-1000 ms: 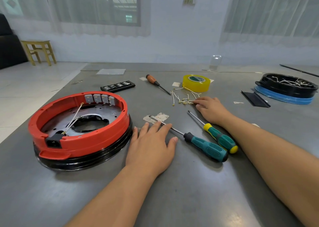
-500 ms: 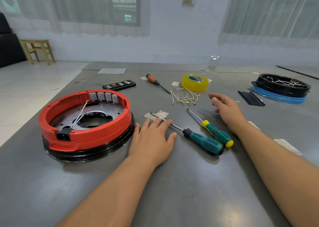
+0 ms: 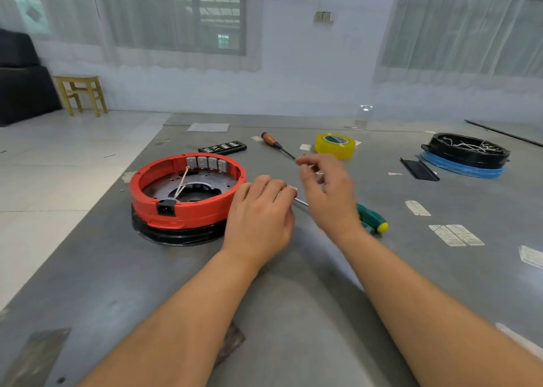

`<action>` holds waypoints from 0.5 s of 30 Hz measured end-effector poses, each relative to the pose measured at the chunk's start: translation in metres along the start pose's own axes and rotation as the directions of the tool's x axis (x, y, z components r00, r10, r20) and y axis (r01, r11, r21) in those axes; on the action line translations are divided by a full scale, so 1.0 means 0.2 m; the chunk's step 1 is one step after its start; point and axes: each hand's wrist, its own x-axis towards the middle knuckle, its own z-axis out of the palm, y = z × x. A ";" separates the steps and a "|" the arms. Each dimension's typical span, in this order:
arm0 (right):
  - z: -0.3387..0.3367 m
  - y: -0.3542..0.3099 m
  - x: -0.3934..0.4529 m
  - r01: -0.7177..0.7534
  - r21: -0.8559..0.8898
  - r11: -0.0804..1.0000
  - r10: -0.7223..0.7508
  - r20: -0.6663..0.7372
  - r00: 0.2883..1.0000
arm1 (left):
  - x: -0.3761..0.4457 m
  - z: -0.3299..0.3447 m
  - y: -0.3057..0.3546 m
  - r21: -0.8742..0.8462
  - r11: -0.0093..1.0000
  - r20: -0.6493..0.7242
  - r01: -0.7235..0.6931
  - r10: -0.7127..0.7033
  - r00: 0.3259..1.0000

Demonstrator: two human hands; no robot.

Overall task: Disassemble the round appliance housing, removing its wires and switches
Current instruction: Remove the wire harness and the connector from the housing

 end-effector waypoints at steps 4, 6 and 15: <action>0.25 -0.12 -0.11 -0.053 0.057 0.997 0.042 0.179 0.983 | -0.16 -0.11 -0.27 0.132 0.989 -0.070 -0.069 0.079 0.994; 0.34 -0.15 -0.14 -0.078 0.042 0.996 0.065 0.257 0.964 | -0.24 -0.18 -0.42 0.174 0.983 -0.064 -0.065 0.077 0.995; 0.51 -0.18 -0.17 -0.148 -0.130 0.980 0.193 0.496 0.847 | -0.36 -0.31 -0.70 -0.025 0.905 0.103 0.425 -0.421 0.901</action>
